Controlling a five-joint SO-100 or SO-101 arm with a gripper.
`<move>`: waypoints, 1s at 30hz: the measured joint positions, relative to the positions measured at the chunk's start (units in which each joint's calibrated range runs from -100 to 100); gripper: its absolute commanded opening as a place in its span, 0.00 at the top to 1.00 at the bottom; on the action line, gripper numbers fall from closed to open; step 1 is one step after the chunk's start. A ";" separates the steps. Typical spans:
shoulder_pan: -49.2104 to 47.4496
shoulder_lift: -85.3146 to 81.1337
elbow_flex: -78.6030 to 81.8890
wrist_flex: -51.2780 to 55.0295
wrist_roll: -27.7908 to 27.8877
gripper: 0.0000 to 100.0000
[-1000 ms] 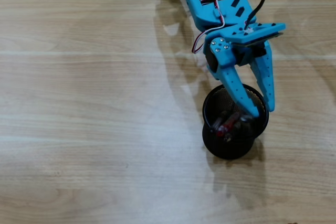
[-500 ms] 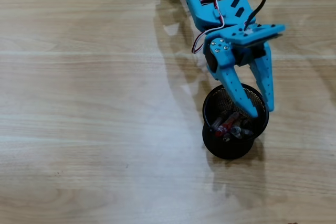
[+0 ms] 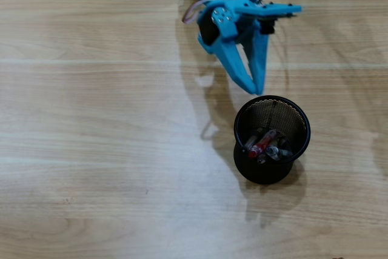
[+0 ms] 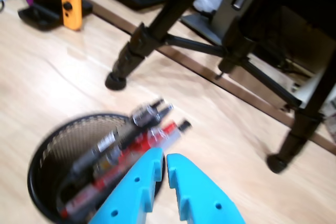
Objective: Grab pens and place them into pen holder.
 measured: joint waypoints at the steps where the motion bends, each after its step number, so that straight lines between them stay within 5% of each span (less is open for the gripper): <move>1: 0.86 -3.14 3.46 0.00 0.94 0.98; 14: 9.72 -40.27 45.79 0.00 14.30 0.98; 25: 10.20 -68.56 69.83 0.26 19.97 0.98; 30: 10.48 -79.18 70.63 12.69 22.00 0.98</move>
